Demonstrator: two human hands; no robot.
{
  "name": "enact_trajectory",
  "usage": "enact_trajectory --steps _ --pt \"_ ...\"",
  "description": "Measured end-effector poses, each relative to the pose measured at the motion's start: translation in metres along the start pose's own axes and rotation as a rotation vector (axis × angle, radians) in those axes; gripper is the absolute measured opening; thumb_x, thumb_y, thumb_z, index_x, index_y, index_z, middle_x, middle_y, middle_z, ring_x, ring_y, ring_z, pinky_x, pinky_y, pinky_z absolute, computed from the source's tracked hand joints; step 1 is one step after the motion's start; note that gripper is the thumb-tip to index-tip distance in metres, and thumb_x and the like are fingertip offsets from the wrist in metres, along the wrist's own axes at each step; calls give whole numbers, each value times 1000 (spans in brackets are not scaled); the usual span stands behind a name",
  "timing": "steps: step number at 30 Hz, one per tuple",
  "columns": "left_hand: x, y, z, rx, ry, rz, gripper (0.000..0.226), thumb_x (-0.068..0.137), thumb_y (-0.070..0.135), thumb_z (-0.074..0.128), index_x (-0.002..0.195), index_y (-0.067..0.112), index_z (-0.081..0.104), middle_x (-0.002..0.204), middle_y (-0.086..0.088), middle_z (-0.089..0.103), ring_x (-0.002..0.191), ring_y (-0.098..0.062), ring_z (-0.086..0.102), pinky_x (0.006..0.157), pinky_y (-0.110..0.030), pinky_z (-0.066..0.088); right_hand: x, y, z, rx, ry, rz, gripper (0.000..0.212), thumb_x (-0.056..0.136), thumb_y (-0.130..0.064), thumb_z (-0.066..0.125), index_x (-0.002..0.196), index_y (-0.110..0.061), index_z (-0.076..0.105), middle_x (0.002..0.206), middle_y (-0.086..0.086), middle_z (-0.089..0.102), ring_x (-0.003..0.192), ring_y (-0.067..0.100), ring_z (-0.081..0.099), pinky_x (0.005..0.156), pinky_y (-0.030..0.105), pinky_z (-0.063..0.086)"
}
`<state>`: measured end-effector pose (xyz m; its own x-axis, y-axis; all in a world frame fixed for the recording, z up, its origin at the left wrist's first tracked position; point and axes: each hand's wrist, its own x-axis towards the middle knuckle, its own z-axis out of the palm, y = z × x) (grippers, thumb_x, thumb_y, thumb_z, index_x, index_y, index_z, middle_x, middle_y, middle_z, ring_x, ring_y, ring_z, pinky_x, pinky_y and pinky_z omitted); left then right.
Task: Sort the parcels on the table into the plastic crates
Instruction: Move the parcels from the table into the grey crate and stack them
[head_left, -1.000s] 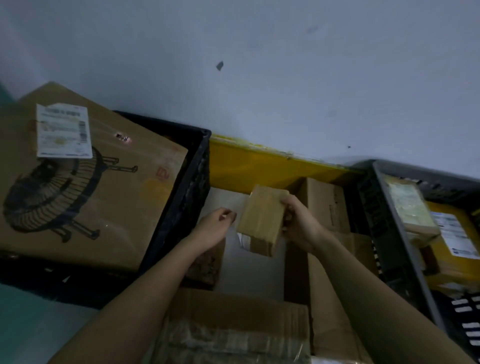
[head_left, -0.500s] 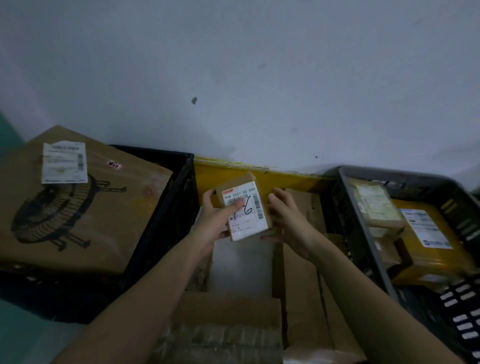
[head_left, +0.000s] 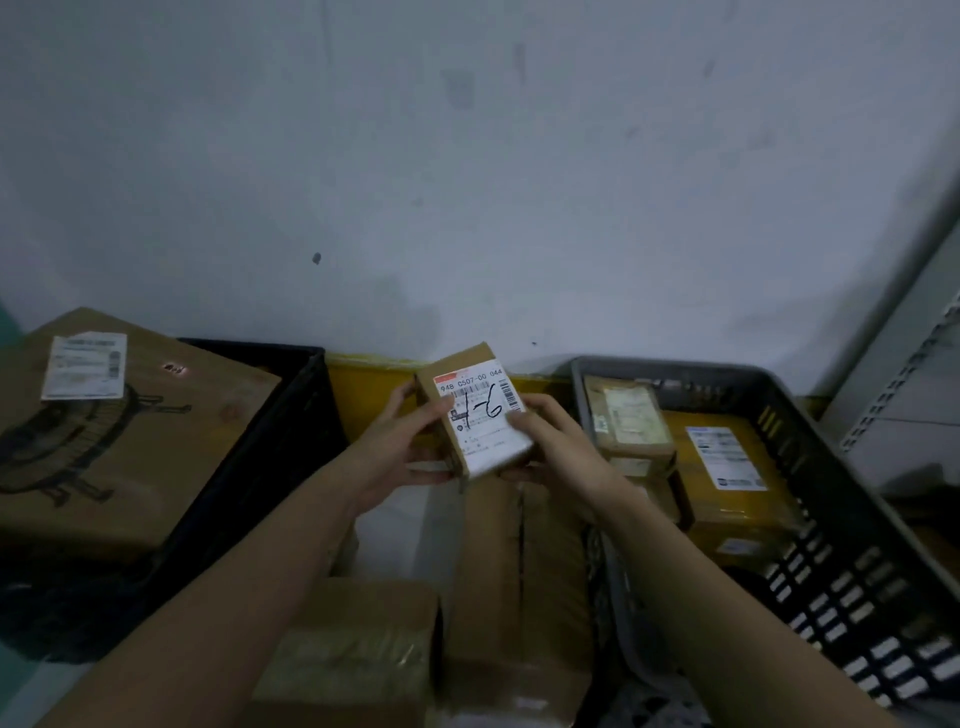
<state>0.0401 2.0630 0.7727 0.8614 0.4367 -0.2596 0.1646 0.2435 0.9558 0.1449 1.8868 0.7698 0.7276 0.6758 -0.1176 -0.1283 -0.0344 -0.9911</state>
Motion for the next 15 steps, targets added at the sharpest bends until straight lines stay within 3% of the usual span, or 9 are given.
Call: enact_trajectory --steps 3,5,7,12,13,15 --pt "-5 1 27 -5 104 54 52 84 46 72 130 41 49 125 -3 67 109 -31 66 66 -41 58 -16 -5 -18 -72 8 -23 38 96 -41 61 128 -23 54 121 4 67 107 22 67 81 43 61" --pt "-8 2 47 3 142 75 51 84 51 70 130 41 50 125 -1 66 109 -29 66 64 -37 57 -28 -5 -36 -116 4 -37 44 93 -49 61 131 -28 53 123 1 66 108 18 66 86 42 60" --pt "-12 -1 71 21 139 105 51 86 51 68 133 40 49 123 1 68 108 -27 66 65 -37 57 -40 -2 -55 -46 -4 -39 44 94 -46 61 133 -27 53 124 3 66 109 20 67 86 43 60" --pt "-28 -19 142 56 83 131 29 104 48 35 132 39 39 120 9 60 104 -18 63 75 -38 55 -69 9 -107 229 115 -19 37 98 -37 58 129 -19 52 124 10 64 109 26 68 87 44 60" --pt "-29 -27 155 104 97 132 32 106 47 31 136 38 36 125 9 56 109 -17 60 78 -37 53 -75 13 -119 259 157 -14 38 97 -37 59 128 -17 52 125 11 63 110 28 67 86 43 60" --pt "-29 -42 172 255 131 130 46 106 45 31 150 31 29 145 2 46 129 -22 48 97 -39 47 -82 20 -137 319 255 0 37 97 -37 59 125 -14 51 123 11 63 110 29 66 83 40 60"
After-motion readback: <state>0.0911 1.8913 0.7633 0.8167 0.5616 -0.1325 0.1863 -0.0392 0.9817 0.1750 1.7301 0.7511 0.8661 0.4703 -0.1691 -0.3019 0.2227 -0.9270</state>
